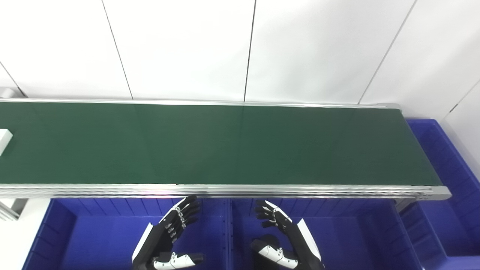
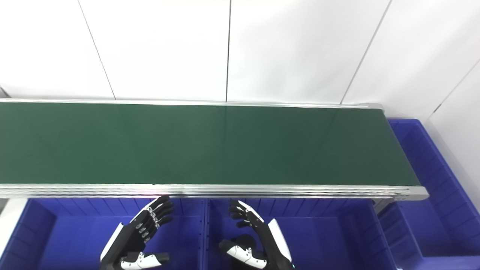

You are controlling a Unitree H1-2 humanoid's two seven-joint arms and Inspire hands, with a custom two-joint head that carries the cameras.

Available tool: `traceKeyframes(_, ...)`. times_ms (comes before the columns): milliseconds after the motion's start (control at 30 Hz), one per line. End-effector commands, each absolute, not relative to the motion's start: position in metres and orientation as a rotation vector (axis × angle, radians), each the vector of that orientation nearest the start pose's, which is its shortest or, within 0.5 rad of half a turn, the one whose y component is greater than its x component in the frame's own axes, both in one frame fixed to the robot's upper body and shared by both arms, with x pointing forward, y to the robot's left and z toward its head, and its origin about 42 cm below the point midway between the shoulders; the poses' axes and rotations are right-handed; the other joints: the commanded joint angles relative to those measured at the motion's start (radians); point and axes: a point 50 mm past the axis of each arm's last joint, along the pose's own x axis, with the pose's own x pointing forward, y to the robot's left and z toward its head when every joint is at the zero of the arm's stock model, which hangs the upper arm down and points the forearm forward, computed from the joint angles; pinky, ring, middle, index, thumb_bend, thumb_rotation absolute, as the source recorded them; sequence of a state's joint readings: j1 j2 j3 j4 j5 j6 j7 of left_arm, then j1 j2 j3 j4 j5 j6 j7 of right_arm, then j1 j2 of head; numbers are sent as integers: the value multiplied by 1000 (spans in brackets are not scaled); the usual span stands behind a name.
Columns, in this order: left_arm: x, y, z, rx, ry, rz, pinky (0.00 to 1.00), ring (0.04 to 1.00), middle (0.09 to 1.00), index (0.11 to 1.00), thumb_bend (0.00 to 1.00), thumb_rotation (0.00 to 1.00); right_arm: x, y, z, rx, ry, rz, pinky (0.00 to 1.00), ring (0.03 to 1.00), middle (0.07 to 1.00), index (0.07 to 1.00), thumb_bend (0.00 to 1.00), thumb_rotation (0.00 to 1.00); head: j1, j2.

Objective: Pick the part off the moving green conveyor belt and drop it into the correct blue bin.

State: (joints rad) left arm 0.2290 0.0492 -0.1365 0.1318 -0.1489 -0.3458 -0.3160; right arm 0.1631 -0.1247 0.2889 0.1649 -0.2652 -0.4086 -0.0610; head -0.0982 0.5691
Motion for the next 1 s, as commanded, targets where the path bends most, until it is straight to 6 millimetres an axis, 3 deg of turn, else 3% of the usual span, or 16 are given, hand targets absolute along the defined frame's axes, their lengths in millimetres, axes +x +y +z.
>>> traceKeyframes(0,194,190,41,-116,-62,-342,861,879,869,884,940,250,209,-179,45,-288,-196,295,691,771,805,856,643,629,2,0)
traceKeyframes(733,195,191,39,-110,-63,-345,858,871,864,881,941,250,209,-178,45,-295,-197,297,688,775,806,858,645,628,11,-7)
traceKeyframes(967,196,190,38,-119,-59,-349,856,870,857,873,942,232,211,-179,44,-303,-195,306,697,783,811,864,642,647,69,-21)
